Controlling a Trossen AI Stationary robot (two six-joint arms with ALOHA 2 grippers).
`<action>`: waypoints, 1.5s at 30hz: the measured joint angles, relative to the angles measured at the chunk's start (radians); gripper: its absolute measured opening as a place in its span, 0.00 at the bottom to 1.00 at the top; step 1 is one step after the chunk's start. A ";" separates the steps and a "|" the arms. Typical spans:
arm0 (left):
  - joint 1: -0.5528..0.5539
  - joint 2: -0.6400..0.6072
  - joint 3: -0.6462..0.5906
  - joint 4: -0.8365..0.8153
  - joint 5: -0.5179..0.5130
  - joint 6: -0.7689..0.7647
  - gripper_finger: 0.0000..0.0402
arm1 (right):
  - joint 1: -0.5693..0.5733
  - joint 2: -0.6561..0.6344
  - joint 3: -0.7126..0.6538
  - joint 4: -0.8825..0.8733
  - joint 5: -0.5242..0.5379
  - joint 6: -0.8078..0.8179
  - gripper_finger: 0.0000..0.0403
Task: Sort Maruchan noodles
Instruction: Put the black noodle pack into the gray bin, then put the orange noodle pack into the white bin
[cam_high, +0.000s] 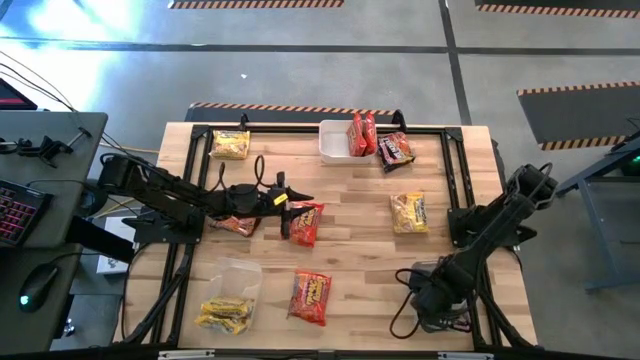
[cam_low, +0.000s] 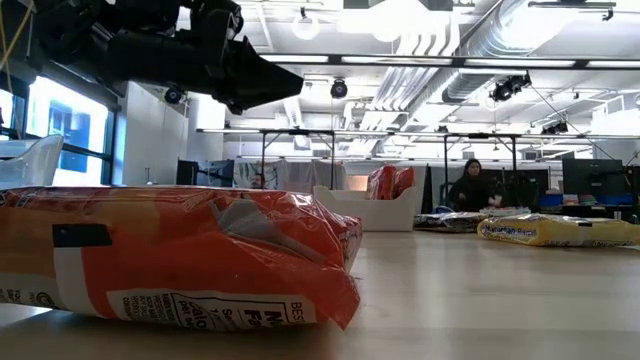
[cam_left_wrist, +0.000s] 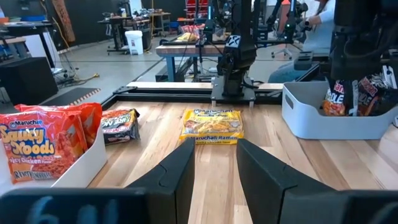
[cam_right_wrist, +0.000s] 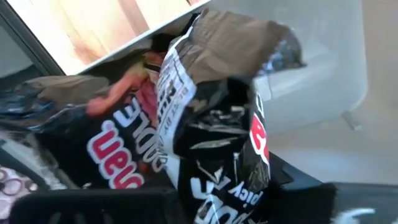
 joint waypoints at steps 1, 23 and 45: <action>0.000 0.000 0.000 -0.001 0.000 0.000 0.28 | 0.000 0.000 -0.001 -0.002 0.000 -0.005 0.21; 0.000 0.000 0.000 -0.002 0.000 0.001 0.27 | -0.002 -0.001 0.033 0.116 -0.236 0.056 0.46; 0.000 0.000 0.001 -0.032 0.050 -0.061 0.27 | -0.261 -0.100 0.125 0.052 0.357 -0.639 0.03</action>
